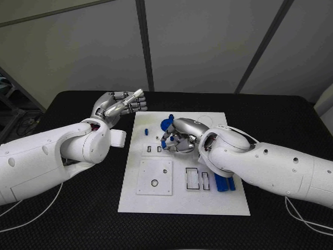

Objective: Assemble the parts on the task board

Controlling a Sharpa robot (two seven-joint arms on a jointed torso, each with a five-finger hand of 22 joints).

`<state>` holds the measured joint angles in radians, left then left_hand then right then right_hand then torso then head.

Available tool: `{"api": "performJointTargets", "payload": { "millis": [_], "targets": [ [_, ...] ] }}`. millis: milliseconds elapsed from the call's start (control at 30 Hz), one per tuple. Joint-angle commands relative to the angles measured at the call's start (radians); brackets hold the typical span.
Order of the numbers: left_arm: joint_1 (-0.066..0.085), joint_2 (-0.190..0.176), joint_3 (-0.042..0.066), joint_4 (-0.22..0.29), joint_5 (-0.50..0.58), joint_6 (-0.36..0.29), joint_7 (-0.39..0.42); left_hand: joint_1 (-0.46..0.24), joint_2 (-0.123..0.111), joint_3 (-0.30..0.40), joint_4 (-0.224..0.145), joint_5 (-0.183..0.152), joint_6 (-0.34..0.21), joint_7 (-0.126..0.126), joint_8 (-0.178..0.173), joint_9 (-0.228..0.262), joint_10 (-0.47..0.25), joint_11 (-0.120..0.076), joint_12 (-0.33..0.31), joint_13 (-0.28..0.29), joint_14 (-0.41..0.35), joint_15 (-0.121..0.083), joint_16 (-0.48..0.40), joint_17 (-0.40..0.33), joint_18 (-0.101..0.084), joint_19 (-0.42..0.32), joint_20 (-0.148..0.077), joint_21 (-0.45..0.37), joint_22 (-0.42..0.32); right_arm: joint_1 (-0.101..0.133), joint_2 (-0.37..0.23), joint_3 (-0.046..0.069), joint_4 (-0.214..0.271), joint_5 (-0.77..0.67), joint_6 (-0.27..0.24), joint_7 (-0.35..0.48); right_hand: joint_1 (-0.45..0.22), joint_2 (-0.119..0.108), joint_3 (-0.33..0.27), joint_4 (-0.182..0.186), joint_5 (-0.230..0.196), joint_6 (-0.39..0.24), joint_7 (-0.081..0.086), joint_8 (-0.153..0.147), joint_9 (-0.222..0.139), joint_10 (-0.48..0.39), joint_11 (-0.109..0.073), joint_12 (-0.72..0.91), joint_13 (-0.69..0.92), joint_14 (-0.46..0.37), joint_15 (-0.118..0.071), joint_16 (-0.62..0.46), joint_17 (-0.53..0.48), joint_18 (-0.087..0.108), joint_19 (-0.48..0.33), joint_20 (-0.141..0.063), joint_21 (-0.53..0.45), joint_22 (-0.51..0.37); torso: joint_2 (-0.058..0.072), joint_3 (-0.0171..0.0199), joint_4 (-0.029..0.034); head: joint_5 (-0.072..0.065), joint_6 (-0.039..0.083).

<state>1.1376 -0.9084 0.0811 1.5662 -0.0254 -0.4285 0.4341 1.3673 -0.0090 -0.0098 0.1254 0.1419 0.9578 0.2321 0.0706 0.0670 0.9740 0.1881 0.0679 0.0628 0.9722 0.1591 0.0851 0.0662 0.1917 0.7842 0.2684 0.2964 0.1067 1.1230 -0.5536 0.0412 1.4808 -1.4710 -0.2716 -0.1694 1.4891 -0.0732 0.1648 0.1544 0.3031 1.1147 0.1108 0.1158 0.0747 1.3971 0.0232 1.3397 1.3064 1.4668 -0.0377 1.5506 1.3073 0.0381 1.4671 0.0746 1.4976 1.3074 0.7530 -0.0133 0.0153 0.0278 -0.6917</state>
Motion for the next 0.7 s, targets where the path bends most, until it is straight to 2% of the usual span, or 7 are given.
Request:
{"api": "performJointTargets", "payload": {
  "millis": [33, 267, 700],
  "targets": [
    [0.001, 0.003, 0.001, 0.0, -0.007, 0.015, 0.001, -0.001, 0.01, -0.001, -0.005, -0.005, 0.008, -0.001, -0.005, -0.001, 0.006, 0.002, -0.002, 0.001, 0.008, 0.001, -0.004, 0.0, -0.008, -0.006, 0.004, -0.004, -0.001, 0.002, 0.006, -0.002, -0.005, -0.05, 0.023, -0.026, -0.009, 0.0, 0.004, 0.002, -0.001, 0.014, -0.007, 0.007, 0.002, 0.004, 0.0, 0.003, -0.001, 0.094, -0.005, 0.003, 0.22, -0.004, 0.012, -0.005, 0.003, 0.113, 0.0, 0.0005, 0.0006, 0.0, -0.004],
    [0.001, 0.004, 0.001, -0.001, -0.007, 0.016, 0.001, -0.001, 0.01, -0.001, -0.005, -0.005, 0.008, -0.001, -0.005, -0.001, 0.006, 0.002, -0.002, 0.001, 0.008, 0.001, -0.004, 0.0, -0.008, -0.006, 0.004, -0.004, -0.001, 0.0, 0.012, -0.005, -0.009, -0.07, 0.05, -0.044, -0.011, 0.0, 0.004, 0.002, -0.001, 0.014, -0.007, 0.007, 0.001, 0.003, 0.0, 0.003, -0.001, 0.094, -0.005, 0.003, 0.22, -0.004, 0.012, -0.005, 0.003, 0.113, 0.0, 0.0, -0.0002, 0.001, -0.008],
    [0.001, 0.003, 0.001, 0.0, -0.007, 0.015, 0.0, -0.001, 0.01, -0.001, -0.006, -0.005, 0.008, -0.002, -0.005, -0.001, 0.006, 0.002, -0.002, 0.001, 0.008, 0.001, -0.005, 0.0, -0.008, -0.006, 0.004, -0.004, -0.002, -0.002, 0.014, -0.006, -0.015, -0.08, 0.068, -0.06, -0.018, -0.003, 0.004, 0.004, -0.004, 0.013, -0.007, 0.007, 0.001, 0.001, 0.0, 0.0, -0.004, 0.094, -0.005, 0.002, 0.219, -0.004, 0.011, -0.006, 0.002, 0.111, 0.0, -0.0004, 0.0005, 0.0, -0.01]
  ]
}}
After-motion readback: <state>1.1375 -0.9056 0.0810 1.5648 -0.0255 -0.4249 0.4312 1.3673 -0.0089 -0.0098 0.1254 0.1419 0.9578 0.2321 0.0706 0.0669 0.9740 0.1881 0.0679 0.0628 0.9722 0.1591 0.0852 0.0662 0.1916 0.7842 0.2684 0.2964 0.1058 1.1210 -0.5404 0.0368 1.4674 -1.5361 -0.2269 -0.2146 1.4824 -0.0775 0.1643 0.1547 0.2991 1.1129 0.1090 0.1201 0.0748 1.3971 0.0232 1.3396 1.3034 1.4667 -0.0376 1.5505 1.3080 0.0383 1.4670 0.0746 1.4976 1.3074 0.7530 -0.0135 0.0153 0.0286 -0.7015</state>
